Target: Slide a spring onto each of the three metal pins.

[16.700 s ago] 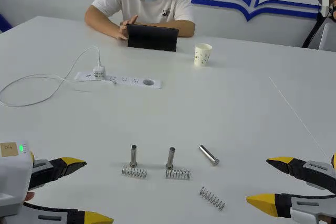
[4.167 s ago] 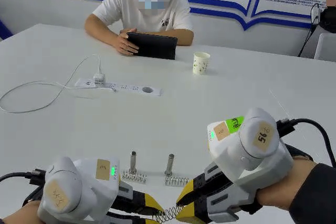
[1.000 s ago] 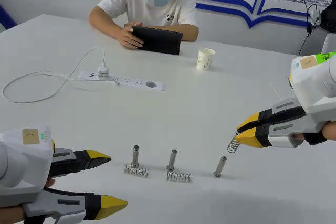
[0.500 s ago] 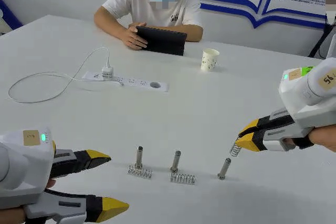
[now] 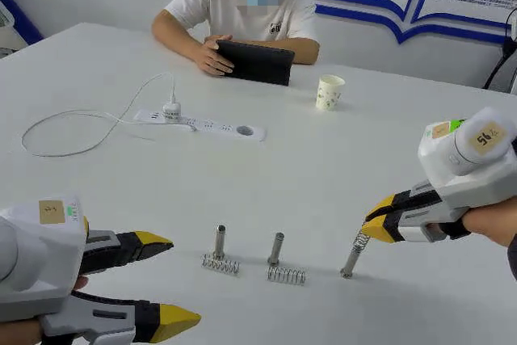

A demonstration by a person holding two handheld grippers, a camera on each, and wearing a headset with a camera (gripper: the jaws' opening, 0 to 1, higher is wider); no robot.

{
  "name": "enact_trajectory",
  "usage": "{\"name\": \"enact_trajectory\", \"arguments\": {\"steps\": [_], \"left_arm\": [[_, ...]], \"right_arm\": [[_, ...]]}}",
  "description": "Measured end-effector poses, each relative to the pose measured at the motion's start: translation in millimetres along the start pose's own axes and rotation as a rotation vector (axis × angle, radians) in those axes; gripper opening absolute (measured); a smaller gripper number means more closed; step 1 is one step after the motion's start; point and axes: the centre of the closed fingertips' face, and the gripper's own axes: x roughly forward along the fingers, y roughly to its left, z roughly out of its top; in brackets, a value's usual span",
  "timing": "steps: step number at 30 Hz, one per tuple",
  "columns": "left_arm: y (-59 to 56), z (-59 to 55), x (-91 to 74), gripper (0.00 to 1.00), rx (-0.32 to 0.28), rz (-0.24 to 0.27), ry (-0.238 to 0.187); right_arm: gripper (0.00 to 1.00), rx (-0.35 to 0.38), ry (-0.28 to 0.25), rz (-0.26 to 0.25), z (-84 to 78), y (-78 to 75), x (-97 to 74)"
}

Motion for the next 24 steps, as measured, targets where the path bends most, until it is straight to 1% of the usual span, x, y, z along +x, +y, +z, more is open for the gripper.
{"name": "enact_trajectory", "arguments": {"steps": [7, 16, 24], "left_arm": [[1.1, 0.1, -0.3, 0.59, 0.001, 0.004, 0.000], [1.2, 0.0, -0.8, 0.58, 0.001, 0.007, 0.001], [1.4, -0.7, -1.2, 0.58, 0.002, 0.007, 0.004]], "right_arm": [[0.11, 0.012, 0.002, -0.003, -3.9, 0.6, 6.0], [0.11, 0.014, 0.016, -0.011, -13.0, 2.7, 19.7], [0.11, 0.034, 0.011, -0.026, -19.2, -1.7, 29.7]]}}
